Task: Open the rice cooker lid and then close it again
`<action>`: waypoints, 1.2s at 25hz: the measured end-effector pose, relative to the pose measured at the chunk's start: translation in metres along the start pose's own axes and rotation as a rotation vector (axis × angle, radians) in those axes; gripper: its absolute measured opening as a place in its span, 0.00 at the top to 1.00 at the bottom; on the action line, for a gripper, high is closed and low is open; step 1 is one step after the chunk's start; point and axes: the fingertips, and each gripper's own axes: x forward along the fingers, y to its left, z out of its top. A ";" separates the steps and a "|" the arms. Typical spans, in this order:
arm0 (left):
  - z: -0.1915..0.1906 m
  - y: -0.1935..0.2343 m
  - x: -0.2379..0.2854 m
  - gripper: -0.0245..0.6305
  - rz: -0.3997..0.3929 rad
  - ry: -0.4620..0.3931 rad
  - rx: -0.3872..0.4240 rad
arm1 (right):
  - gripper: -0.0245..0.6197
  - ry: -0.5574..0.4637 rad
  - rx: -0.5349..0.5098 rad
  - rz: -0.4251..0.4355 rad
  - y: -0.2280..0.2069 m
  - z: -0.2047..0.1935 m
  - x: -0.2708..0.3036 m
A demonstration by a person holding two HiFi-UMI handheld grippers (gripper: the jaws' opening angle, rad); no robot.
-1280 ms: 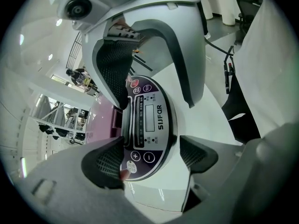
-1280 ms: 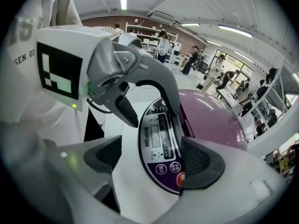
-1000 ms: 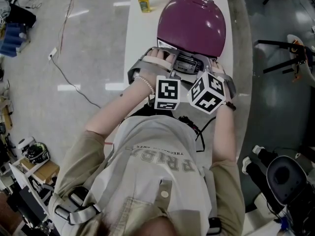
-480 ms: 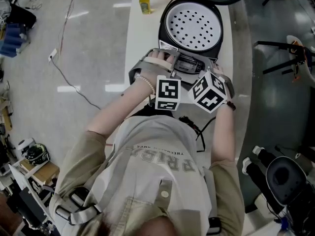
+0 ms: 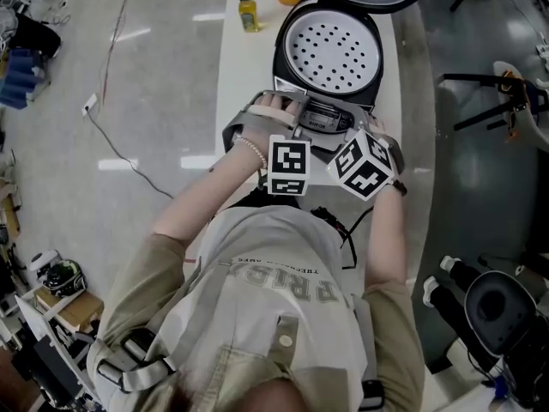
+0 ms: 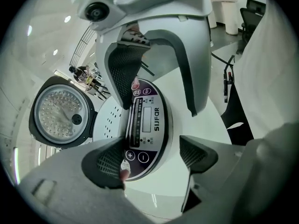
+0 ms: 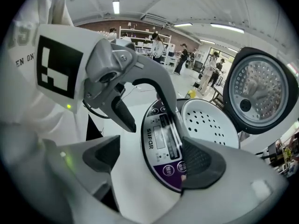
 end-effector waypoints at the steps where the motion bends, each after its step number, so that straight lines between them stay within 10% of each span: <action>1: 0.000 0.000 0.000 0.38 -0.001 -0.007 -0.007 | 0.33 -0.011 0.004 -0.004 0.000 0.000 0.000; 19: 0.001 0.008 -0.007 0.38 -0.078 -0.214 -0.240 | 0.33 -0.188 0.135 -0.102 -0.007 0.008 -0.001; 30: -0.016 0.039 -0.035 0.38 -0.014 -0.345 -0.371 | 0.33 -0.472 0.337 -0.324 -0.032 0.018 -0.042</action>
